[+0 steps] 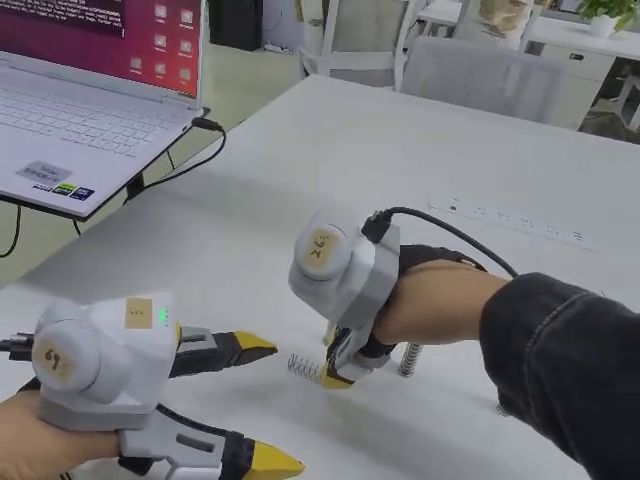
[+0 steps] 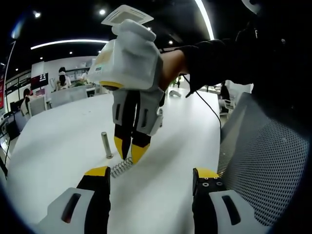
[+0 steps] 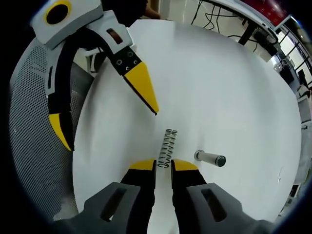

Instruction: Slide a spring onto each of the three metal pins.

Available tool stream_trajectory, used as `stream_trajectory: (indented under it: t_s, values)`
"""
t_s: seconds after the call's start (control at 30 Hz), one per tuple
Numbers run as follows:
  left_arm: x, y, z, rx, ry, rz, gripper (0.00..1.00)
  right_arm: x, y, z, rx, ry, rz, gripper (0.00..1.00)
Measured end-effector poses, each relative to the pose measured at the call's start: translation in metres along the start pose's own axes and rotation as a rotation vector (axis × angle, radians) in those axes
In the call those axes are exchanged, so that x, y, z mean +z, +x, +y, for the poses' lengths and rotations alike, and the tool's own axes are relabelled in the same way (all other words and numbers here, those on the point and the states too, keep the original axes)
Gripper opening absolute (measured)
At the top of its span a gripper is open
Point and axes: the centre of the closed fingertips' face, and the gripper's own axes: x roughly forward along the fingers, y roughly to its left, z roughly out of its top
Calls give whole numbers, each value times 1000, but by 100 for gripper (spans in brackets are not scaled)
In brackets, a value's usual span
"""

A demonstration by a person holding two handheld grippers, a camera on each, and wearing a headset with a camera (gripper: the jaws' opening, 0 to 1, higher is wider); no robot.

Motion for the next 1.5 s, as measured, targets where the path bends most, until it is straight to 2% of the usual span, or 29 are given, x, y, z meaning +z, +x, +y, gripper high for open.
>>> stream_trajectory:
  t_s: [0.23, 0.6, 0.83, 0.93, 1.1, 1.37, 1.5]
  values:
    - [-1, -1, 0, 2, -2, 3, 64, -1, 7, -3, -4, 11, 3, 9]
    - [-1, -2, 0, 1, 3, 6, 63, 0, 4, 5, -10, -40, 6, 8]
    - [1, 0, -1, -3, 5, 7, 60, -3, -13, 20, 19, -54, 8, 8]
    - [4, 2, -1, -11, 12, 7, 59, -1, -23, 24, 20, -60, -6, 8]
    - [9, 6, -3, -23, 22, -2, 56, -1, -39, 37, 53, -64, -31, 8]
    - [19, 8, -6, -56, 53, -17, 44, -4, -55, 47, 59, -85, -48, 8]
    - [25, 10, -7, -70, 74, -34, 34, -2, -62, 50, 54, -97, -60, 8]
